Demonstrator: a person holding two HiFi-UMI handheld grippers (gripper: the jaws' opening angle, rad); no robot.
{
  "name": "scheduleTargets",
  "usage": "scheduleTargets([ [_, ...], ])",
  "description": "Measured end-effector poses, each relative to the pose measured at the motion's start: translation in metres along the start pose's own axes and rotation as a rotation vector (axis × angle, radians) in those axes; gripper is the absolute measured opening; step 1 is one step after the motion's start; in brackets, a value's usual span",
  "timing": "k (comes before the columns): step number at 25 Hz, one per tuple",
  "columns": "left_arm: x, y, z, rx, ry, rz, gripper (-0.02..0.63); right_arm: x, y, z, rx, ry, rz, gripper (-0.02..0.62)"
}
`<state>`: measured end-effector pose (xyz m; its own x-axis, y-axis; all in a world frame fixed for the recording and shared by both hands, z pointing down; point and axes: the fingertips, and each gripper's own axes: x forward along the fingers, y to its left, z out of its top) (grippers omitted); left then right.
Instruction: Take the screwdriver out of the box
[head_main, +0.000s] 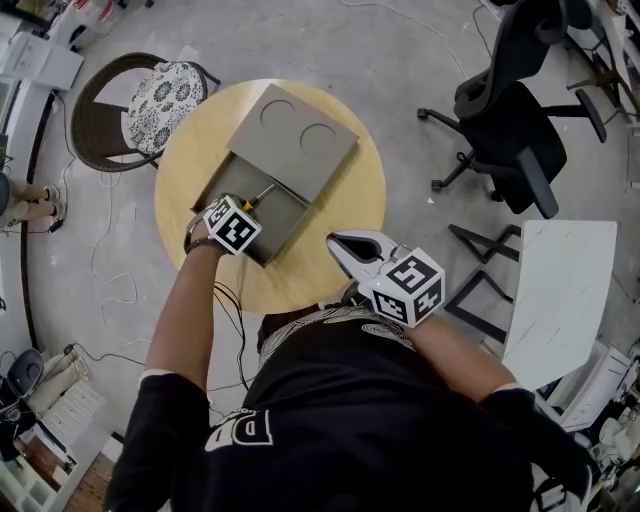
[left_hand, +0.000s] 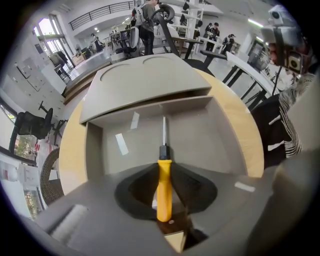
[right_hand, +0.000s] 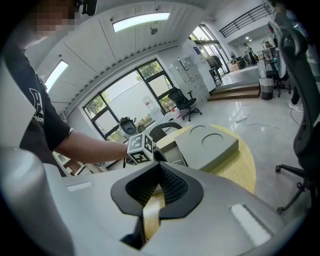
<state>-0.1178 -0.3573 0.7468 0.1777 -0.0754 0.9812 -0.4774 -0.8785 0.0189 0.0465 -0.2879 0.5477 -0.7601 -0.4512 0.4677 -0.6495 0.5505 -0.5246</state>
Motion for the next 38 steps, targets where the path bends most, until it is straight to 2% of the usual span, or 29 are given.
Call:
scheduleTargets([
  [9, -0.003, 0.000, -0.002, 0.053, 0.001, 0.089, 0.138, -0.001, 0.015, -0.003, -0.013, -0.016, -0.009, -0.003],
  [24, -0.096, 0.008, 0.007, 0.046, -0.171, 0.233, 0.138, -0.005, 0.059, 0.005, -0.088, -0.076, -0.020, -0.003],
  [27, -0.122, 0.003, 0.010, 0.002, -0.244, 0.249, 0.138, -0.007, 0.068, 0.009, -0.113, -0.086, -0.021, -0.003],
  [35, -0.194, -0.020, 0.009, -0.133, -0.500, 0.308, 0.138, -0.010, 0.091, 0.026, -0.180, -0.124, -0.017, -0.003],
  [38, -0.213, -0.031, 0.003, -0.204, -0.593, 0.300, 0.138, -0.011, 0.099, 0.032, -0.197, -0.140, -0.016, -0.003],
])
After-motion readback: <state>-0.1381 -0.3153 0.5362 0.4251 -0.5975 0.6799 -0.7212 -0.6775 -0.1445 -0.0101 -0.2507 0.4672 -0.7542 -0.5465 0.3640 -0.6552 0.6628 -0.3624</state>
